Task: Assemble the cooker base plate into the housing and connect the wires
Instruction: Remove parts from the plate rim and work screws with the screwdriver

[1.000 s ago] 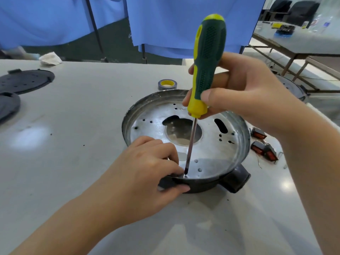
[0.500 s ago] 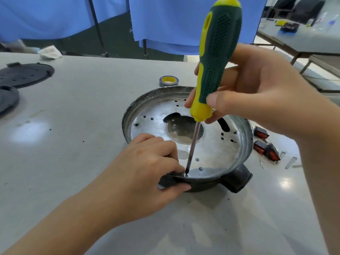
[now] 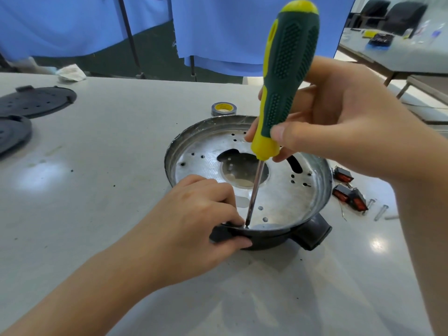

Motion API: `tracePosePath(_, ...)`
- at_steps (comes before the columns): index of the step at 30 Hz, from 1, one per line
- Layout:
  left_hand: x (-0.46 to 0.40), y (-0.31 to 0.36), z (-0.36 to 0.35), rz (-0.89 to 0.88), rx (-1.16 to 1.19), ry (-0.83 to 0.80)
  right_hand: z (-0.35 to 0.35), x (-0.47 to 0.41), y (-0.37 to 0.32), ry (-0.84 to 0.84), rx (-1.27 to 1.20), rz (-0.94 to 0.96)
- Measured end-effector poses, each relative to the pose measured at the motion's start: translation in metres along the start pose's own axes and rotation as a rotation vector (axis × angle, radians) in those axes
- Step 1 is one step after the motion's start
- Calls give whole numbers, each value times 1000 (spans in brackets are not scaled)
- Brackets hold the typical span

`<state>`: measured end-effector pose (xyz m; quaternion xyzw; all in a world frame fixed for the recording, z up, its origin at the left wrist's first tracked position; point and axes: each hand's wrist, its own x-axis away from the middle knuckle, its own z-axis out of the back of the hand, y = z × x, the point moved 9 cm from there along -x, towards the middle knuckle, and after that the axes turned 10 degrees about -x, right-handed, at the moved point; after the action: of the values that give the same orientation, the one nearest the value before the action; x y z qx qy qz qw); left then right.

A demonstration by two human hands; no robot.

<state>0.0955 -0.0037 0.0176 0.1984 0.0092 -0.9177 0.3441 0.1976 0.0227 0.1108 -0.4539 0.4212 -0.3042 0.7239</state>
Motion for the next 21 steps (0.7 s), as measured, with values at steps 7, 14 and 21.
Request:
tracePosePath(7, 0, -2, 2, 20, 52, -8, 5, 1, -6, 27, 21, 48)
tracePosePath(14, 0, -2, 8, 21, 99, 12, 15, 3, -12, 73, 55, 99)
tracePosePath(21, -1, -3, 9, 34, 95, 25, 14, 4, -13, 70, 33, 91)
